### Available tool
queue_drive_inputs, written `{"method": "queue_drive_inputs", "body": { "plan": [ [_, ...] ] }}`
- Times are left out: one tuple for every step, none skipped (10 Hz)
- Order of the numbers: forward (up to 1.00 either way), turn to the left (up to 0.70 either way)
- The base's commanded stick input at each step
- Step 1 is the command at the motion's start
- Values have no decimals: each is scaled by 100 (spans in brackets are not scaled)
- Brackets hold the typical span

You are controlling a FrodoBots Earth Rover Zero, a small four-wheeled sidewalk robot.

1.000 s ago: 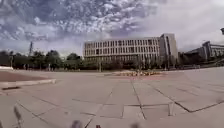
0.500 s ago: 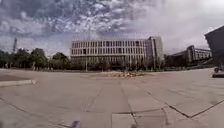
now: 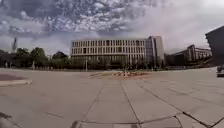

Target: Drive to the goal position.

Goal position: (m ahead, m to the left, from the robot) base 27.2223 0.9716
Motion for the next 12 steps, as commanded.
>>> {"method": "queue_drive_inputs", "body": {
  "plan": [
    [70, 0],
    [70, 0],
    [70, 0],
    [70, 0],
    [70, 0],
    [70, 0],
    [70, 0],
    [70, 0],
    [70, 0],
    [70, 0],
    [70, 0],
    [70, 0]
  ]
}}
